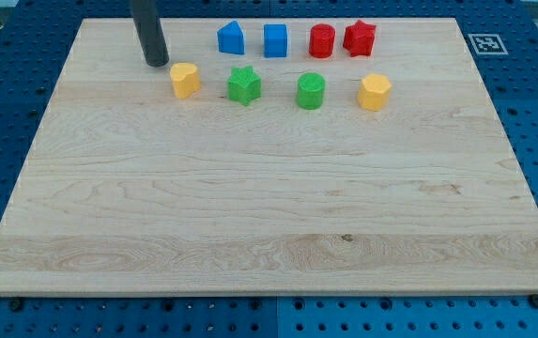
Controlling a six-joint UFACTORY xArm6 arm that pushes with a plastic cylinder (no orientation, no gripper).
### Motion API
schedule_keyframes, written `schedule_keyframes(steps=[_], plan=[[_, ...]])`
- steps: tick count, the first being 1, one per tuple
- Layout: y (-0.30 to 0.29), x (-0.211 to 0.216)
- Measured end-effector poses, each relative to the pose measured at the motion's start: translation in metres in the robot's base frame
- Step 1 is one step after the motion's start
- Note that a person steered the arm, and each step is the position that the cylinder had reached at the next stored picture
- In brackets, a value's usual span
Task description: Nudge the yellow heart a bit down
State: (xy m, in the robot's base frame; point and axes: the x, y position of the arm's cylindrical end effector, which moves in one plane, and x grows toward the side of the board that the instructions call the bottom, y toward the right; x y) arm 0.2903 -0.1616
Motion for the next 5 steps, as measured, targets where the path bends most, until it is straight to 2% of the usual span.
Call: schedule_keyframes(steps=[5], plan=[[0.053, 0.022]])
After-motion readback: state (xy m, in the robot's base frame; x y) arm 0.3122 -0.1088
